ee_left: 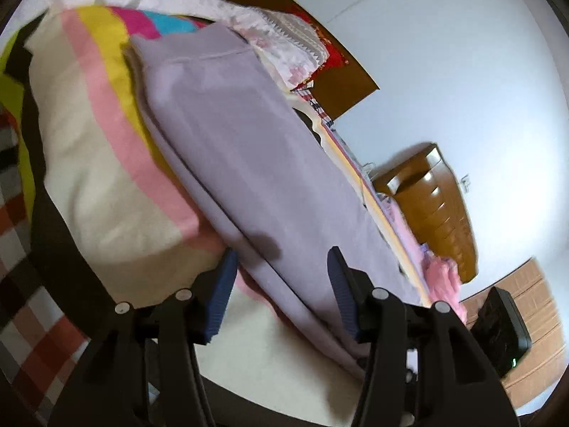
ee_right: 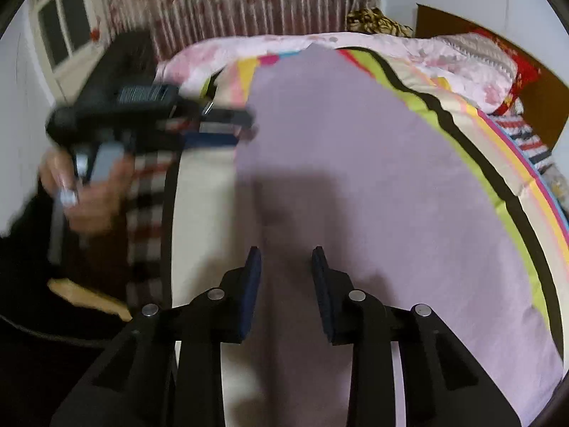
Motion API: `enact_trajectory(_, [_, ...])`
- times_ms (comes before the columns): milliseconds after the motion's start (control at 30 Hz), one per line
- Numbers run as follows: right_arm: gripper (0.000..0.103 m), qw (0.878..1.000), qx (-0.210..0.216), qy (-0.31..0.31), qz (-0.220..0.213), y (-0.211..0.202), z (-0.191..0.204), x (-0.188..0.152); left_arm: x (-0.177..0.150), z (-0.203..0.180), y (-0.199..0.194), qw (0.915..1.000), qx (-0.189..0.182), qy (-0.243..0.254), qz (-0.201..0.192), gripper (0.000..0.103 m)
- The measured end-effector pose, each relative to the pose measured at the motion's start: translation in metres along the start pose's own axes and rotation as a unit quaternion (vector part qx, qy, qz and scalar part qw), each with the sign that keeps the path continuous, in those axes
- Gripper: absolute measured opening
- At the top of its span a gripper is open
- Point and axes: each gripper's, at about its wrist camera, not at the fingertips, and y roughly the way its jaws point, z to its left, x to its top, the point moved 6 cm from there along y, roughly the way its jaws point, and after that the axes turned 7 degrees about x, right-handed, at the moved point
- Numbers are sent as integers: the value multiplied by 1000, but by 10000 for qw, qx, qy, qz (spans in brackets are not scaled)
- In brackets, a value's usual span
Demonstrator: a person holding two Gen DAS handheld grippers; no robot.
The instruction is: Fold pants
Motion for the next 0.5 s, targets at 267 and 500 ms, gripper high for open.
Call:
enact_trajectory(267, [29,9996,-266,-67,-70,-3,-5,-3,-6,-17,-12,9996,-258,62,37,56])
enact_trajectory(500, [24,9984,-537,-172,80,-4,-2,-11,-15,-22,-4,9988,-397,113,264,61])
